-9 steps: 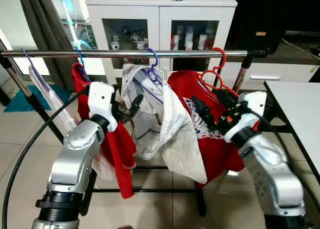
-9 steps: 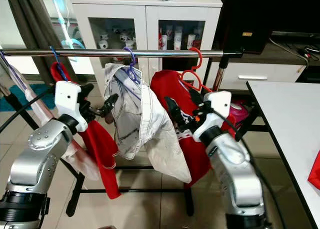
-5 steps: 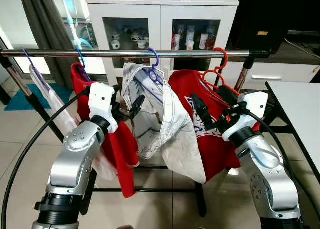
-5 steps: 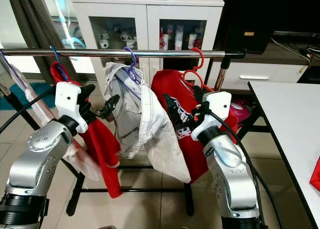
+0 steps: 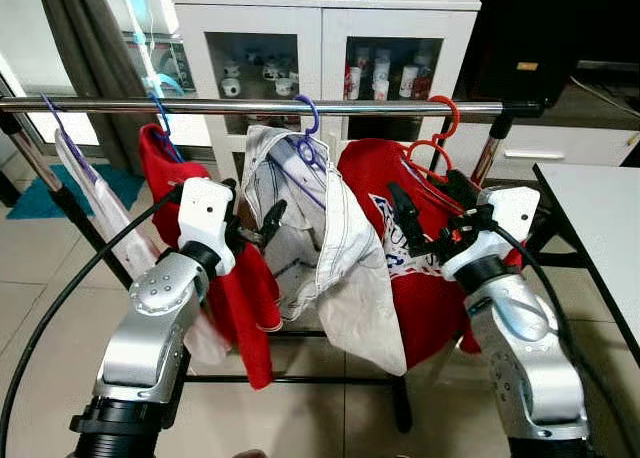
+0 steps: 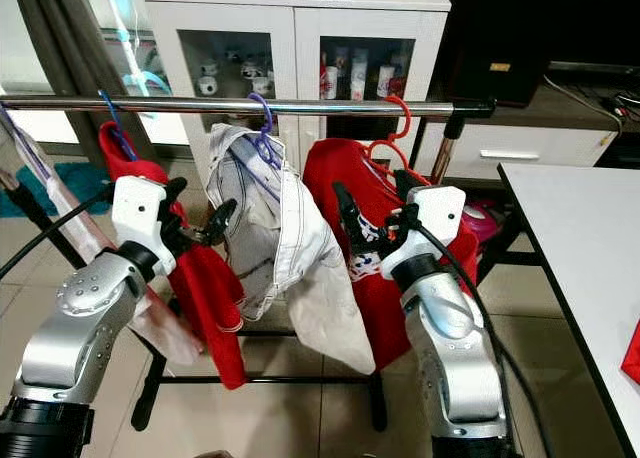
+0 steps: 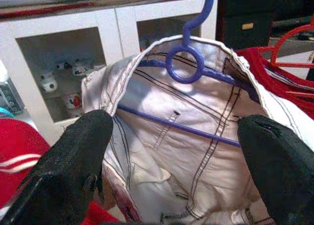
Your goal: Hang hanger
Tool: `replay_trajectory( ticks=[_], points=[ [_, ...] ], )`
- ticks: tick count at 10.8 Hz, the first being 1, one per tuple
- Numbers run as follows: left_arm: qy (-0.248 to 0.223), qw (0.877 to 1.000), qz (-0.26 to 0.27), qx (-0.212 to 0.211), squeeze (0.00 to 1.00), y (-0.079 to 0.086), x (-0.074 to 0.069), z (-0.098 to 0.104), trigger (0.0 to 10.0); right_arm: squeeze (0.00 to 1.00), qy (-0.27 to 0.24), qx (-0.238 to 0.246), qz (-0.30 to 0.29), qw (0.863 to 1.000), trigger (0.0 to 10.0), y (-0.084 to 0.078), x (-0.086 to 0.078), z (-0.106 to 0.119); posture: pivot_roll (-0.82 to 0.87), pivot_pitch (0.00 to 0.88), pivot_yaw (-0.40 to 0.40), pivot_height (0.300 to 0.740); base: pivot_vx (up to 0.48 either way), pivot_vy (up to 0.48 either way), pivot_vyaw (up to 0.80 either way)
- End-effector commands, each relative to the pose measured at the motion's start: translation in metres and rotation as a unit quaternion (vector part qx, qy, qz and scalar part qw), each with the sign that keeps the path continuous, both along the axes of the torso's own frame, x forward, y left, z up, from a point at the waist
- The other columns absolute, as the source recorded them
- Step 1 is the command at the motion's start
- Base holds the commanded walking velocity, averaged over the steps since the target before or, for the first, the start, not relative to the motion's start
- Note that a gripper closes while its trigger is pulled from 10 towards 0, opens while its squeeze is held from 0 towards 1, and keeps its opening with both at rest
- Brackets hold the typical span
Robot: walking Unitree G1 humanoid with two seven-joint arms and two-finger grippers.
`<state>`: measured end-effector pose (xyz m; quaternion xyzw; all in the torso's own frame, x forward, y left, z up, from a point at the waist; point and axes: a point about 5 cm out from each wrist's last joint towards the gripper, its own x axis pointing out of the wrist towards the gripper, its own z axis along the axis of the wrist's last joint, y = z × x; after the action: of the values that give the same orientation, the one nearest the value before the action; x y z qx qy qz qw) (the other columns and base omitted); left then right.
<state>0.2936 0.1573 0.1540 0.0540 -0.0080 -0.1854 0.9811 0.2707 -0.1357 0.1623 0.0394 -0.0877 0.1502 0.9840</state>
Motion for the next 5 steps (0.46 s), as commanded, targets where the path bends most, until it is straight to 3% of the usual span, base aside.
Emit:
replay_trajectory(
  ticks=[1, 2, 3, 5],
  points=[
    [-0.001, 1.0, 0.007, 0.006, 0.16, 0.0008, 0.0013, 0.0015, 10.0, 1.0, 0.014, 0.011, -0.012, 1.0, 10.0, -0.0028, 0.0012, -0.0052, 0.03, 0.013, 0.03, 0.74, 0.0, 0.0, 0.0],
    [-0.001, 1.0, 0.01, 0.006, 0.1, 0.0008, 0.0019, 0.002, 10.0, 1.0, 0.024, 0.015, -0.014, 1.0, 10.0, -0.0029, 0.0016, -0.0071, 0.03, 0.015, 0.029, 0.74, 0.0, 0.0, 0.0],
    [-0.01, 1.0, 0.026, 0.002, 0.01, 0.0041, 0.0037, 0.0052, 10.0, 1.0, 0.044, 0.018, -0.026, 0.999, 10.0, -0.0034, 0.0028, -0.0107, 0.03, 0.019, 0.028, 0.74, 0.0, 0.33, 0.0],
    [-0.013, 0.999, 0.038, 0.002, 0.0, 0.0088, 0.0054, 0.0063, 10.0, 1.0, 0.053, 0.015, -0.009, 0.998, 10.0, -0.002, 0.0016, -0.0133, 0.03, 0.02, 0.028, 0.74, 0.0, 0.414, 0.0]
  ],
)
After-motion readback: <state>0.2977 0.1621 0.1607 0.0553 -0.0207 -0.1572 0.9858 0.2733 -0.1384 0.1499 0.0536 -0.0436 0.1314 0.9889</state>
